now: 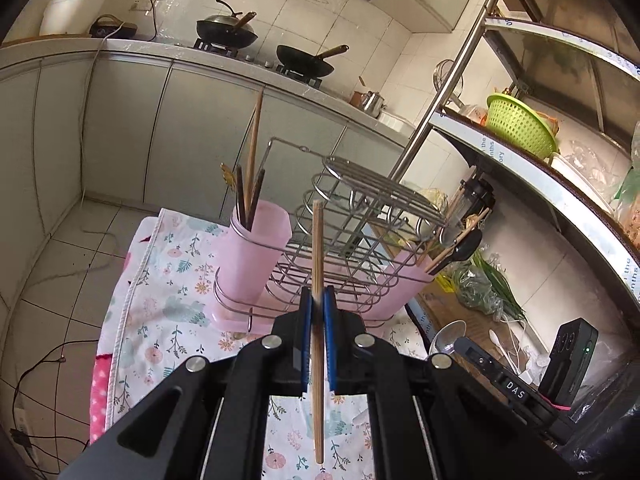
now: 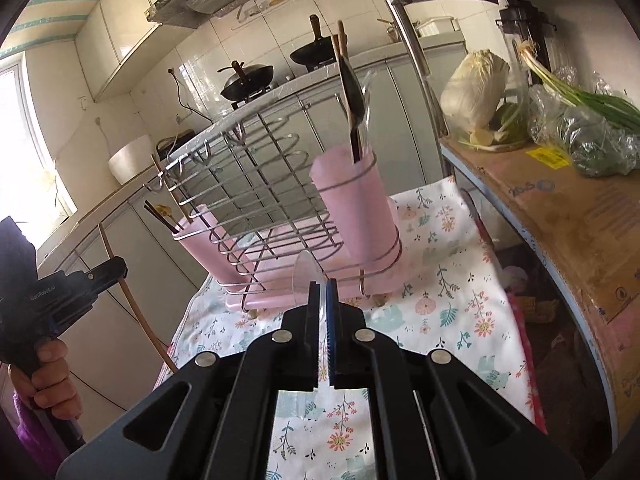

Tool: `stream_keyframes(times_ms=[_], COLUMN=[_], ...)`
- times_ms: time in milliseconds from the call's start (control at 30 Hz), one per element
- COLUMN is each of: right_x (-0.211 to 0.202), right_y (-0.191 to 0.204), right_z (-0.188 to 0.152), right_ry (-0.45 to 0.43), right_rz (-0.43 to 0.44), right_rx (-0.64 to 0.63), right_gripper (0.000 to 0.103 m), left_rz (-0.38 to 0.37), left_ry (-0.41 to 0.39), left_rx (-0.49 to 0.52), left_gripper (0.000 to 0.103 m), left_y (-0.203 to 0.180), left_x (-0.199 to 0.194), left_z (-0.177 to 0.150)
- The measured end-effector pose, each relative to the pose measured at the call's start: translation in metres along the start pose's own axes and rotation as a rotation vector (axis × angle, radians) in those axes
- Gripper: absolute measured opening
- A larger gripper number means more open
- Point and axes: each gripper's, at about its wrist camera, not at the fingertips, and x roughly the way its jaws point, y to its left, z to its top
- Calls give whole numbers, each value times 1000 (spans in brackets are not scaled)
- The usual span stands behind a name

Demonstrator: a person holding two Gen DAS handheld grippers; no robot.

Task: Organize utensils
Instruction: 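Lift the clear utensil and wooden chopstick upright and carry them above the pink cup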

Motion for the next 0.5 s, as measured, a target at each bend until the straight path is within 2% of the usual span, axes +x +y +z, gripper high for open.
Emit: stream_keyframes(times_ms=[500], right_x=[-32], right_y=[34], right_z=[100], right_ry=[-235], right_rz=[-53], right_rx=[-151], right_gripper=[3], left_rz=[17], left_ry=[-151], left_rx=[35], left_gripper=[5], left_y=[-8], left_x=[-34], left_z=[53])
